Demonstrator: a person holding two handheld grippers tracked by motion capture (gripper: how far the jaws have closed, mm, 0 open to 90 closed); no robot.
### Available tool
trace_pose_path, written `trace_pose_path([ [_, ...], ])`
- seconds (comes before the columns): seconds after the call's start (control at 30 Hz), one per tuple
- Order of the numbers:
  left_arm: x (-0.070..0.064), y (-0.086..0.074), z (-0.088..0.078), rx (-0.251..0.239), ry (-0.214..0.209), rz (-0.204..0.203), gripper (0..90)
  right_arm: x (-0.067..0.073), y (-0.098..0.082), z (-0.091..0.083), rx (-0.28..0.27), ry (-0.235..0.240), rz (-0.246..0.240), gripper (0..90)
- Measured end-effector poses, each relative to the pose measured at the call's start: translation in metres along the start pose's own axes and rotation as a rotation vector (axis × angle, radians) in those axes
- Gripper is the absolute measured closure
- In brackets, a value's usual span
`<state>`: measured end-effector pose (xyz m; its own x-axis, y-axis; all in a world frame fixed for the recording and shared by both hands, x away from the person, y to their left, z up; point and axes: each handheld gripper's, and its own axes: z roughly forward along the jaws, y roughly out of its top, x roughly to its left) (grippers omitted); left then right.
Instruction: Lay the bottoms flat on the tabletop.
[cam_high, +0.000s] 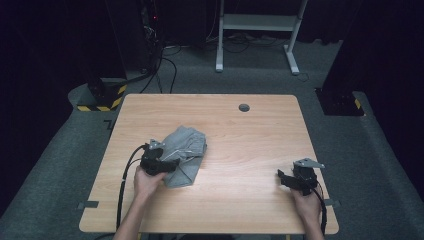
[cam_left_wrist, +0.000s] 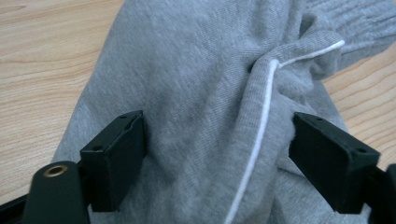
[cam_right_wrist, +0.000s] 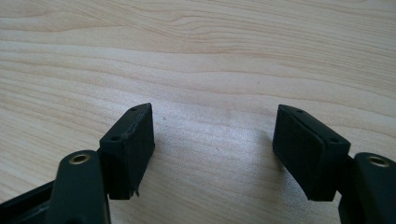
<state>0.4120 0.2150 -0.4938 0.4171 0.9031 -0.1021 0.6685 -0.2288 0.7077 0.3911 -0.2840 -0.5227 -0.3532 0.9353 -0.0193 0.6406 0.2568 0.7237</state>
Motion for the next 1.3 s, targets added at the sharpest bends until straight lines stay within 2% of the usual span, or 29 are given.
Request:
trace_pose_path([
  [0.23, -0.001, -0.001, 0.004, 0.003, 0.008, 0.007, 23.5, 0.0, 0.0, 0.0, 0.0, 0.003, -0.003, 28.9],
  [0.37, -0.005, -0.001, 0.007, 0.003, 0.017, 0.034, 25.4, 0.0, 0.0, 0.0, 0.001, 0.003, -0.003, 28.9],
  [0.57, -0.015, -0.002, 0.013, -0.017, -0.004, 0.063, 26.9, 0.0, 0.0, 0.0, 0.001, 0.003, -0.001, 28.9],
  [0.73, -0.02, 0.001, 0.018, -0.024, -0.018, 0.07, 28.3, 0.0, 0.0, 0.0, 0.001, 0.003, -0.001, 28.9],
  [0.93, -0.031, 0.004, 0.024, -0.035, -0.04, 0.094, 29.8, 0.0, 0.0, 0.0, 0.001, 0.003, -0.001, 28.9],
  [1.1, -0.044, 0.006, 0.032, -0.049, -0.048, 0.133, 32.7, 0.0, 0.0, 0.0, 0.001, 0.003, -0.001, 28.9],
  [1.13, -0.044, 0.006, 0.032, -0.049, -0.048, 0.133, 33.7, 0.0, 0.0, 0.0, 0.001, 0.003, -0.001, 28.9],
  [1.3, -0.057, 0.008, 0.039, -0.049, -0.028, 0.182, 38.5, 0.0, 0.0, 0.0, 0.001, 0.003, -0.001, 28.9],
])
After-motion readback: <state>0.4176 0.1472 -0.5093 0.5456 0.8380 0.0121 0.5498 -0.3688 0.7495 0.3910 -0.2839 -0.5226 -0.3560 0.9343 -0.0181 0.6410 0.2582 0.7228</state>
